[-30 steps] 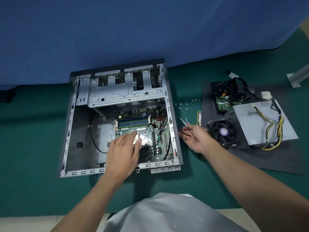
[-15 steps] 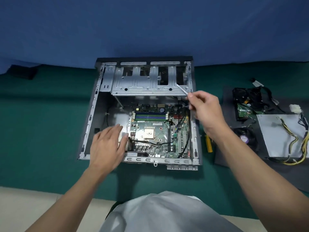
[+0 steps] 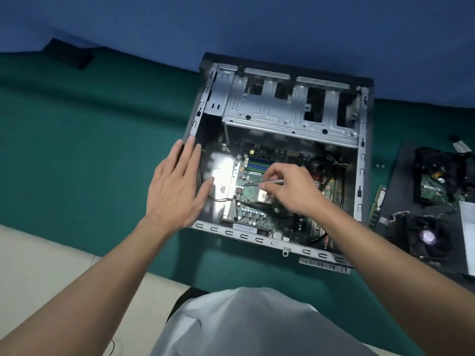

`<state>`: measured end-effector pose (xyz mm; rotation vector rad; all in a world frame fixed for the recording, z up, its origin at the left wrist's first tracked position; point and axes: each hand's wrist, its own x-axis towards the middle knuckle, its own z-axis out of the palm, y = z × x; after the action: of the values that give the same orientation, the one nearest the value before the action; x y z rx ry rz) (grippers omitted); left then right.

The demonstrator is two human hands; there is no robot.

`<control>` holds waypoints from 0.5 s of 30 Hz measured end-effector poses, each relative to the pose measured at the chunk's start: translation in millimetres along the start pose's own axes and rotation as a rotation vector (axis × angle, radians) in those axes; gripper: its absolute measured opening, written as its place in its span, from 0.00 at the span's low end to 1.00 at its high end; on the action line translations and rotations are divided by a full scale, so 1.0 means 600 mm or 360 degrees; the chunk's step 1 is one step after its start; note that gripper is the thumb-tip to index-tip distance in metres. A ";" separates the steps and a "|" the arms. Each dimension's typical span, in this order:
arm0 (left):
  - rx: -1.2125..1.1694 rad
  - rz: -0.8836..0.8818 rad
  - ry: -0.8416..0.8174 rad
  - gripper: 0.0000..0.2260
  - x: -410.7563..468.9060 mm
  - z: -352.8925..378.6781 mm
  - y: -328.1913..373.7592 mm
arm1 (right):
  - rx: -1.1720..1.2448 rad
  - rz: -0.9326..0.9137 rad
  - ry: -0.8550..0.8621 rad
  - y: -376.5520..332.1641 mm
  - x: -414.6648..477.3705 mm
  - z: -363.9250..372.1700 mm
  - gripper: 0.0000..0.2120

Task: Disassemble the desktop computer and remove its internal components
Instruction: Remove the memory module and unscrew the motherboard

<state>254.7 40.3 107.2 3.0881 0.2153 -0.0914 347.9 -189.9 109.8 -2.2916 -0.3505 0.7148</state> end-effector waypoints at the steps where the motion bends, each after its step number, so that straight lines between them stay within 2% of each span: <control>1: -0.0024 -0.0041 -0.0035 0.33 0.003 0.003 -0.001 | -0.0003 -0.0020 -0.0037 -0.002 0.006 0.006 0.04; 4: -0.0119 -0.0122 -0.0103 0.35 0.009 0.004 0.002 | 0.0004 -0.0079 -0.0195 -0.009 0.022 0.022 0.04; 9: -0.0212 -0.0123 -0.0034 0.34 0.007 0.001 0.006 | -0.0168 -0.0275 -0.0400 -0.024 0.045 0.048 0.02; 15: -0.0208 -0.0131 -0.0009 0.33 0.005 0.003 0.007 | -0.0299 -0.0279 -0.0636 -0.027 0.056 0.081 0.04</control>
<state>258.1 36.6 105.5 2.9489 0.3340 -0.0851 345.9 -137.0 78.5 -2.2435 -0.8239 1.0871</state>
